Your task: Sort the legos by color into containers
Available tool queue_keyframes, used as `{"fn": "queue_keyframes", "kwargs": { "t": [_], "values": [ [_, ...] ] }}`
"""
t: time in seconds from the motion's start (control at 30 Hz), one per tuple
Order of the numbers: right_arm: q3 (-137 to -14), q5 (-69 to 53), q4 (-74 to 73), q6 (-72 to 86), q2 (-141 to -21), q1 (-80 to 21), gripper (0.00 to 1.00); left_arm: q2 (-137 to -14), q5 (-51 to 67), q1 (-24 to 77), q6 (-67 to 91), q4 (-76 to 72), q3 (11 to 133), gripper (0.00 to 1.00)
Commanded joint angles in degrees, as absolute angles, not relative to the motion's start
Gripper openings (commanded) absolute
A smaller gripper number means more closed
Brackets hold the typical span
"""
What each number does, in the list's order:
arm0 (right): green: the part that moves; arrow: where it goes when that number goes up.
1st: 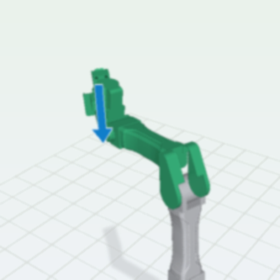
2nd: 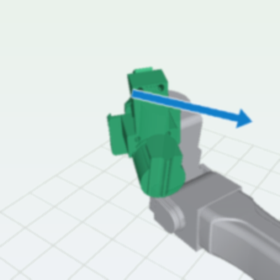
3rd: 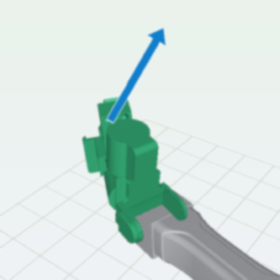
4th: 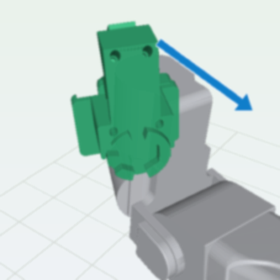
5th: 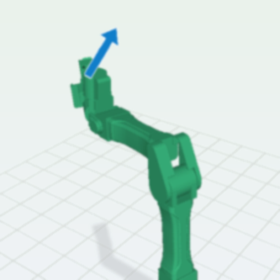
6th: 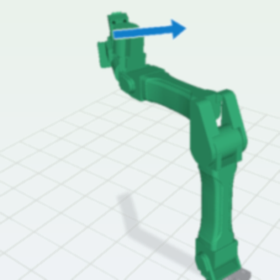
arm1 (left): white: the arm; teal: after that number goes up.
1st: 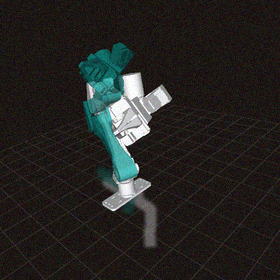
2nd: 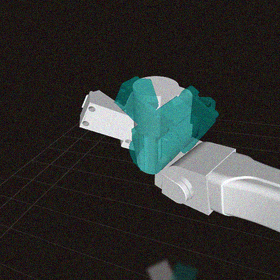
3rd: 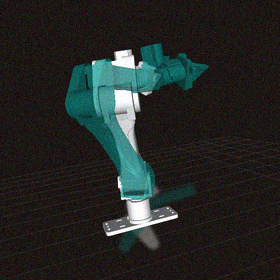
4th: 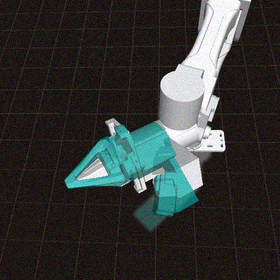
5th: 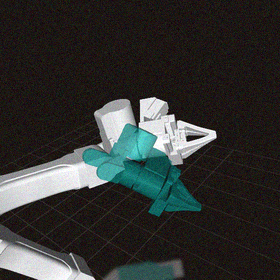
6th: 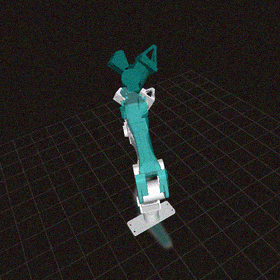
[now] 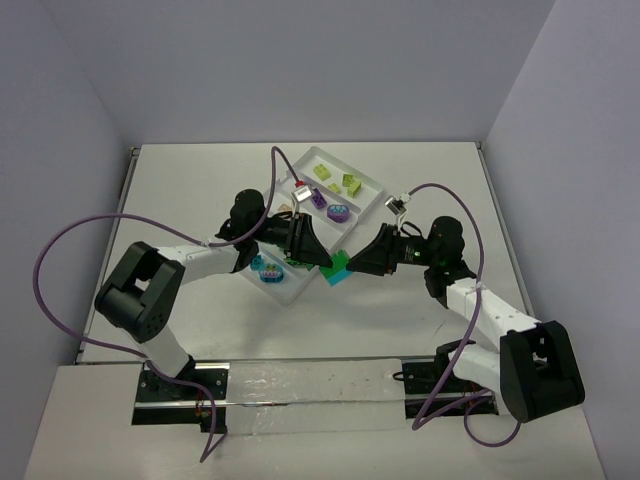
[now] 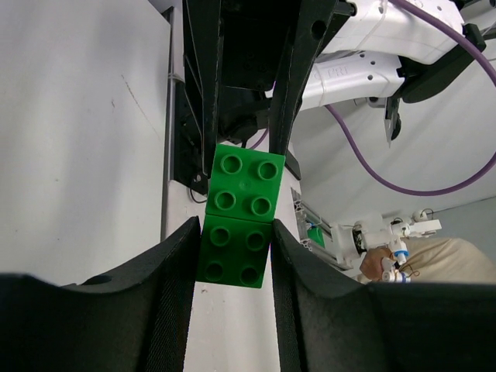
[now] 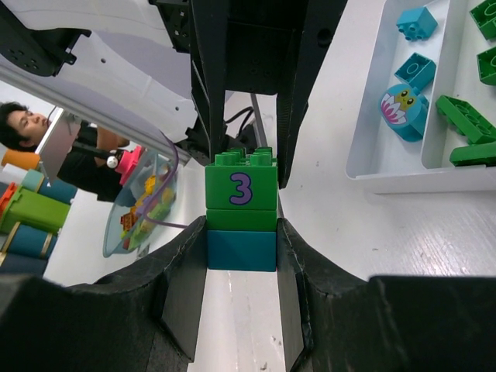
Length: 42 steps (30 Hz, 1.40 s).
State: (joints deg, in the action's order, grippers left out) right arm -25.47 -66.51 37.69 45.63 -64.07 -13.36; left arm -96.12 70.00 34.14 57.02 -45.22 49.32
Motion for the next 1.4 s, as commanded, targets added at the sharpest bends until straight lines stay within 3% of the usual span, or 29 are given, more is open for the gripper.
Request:
{"fn": "queue_keyframes", "kwargs": {
  "t": [0.0, 0.2, 0.23, 0.33, 0.37, 0.5, 0.8, 0.9, 1.13, 1.37],
  "values": [
    [-26.18, -64.74, 40.53, 45.18, -64.25, -12.38, 0.01, -94.74, 72.58, 35.08, 53.51, -43.24, 50.63, 0.44],
    [-25.99, -64.07, 40.61, 45.38, -64.04, -11.95, 0.01, -94.45, 72.33, 35.16, 52.56, -41.66, 50.54, 0.4],
    [-25.93, -64.02, 40.63, 45.47, -63.98, -11.93, 0.01, -94.4, 72.28, 35.16, 52.51, -41.55, 50.59, 0.34],
    [-25.69, -63.06, 40.61, 45.76, -63.99, -11.38, 0.01, -94.22, 71.2, 35.08, 50.42, -39.06, 51.52, 0.02],
    [-25.57, -62.56, 40.33, 45.79, -64.03, -11.11, 0.0, -94.13, 70.23, 34.88, 49.54, -37.38, 51.82, 0.0],
    [-26.09, -59.6, 34.23, 43.87, -65.04, -9.76, 0.0, -94.22, 64.79, 33.13, 50.02, -34.64, 51.86, 0.0],
    [-26.21, -54.72, 26.64, 40.7, -65.04, -7.63, 0.0, -96.59, 62.69, 28.3, 58.71, -43.85, 50.8, 0.0],
    [-26.8, -51.37, 21.83, 38.4, -64.13, -7.3, 0.0, -95.91, 59.28, 26.95, 54.91, -35.25, 52.06, 0.0],
    [-29.26, -44.46, 13.09, 33.25, -61.0, -7.29, 0.0, -94.74, 30.86, 21.28, 45.47, -3.49, 57.7, 0.0],
    [-29.77, -44.12, 11.36, 32.19, -60.51, -7.23, 0.0, -99.64, 7.04, 21.34, 43.86, 9.93, 65.08, 0.0]
  ]
}}
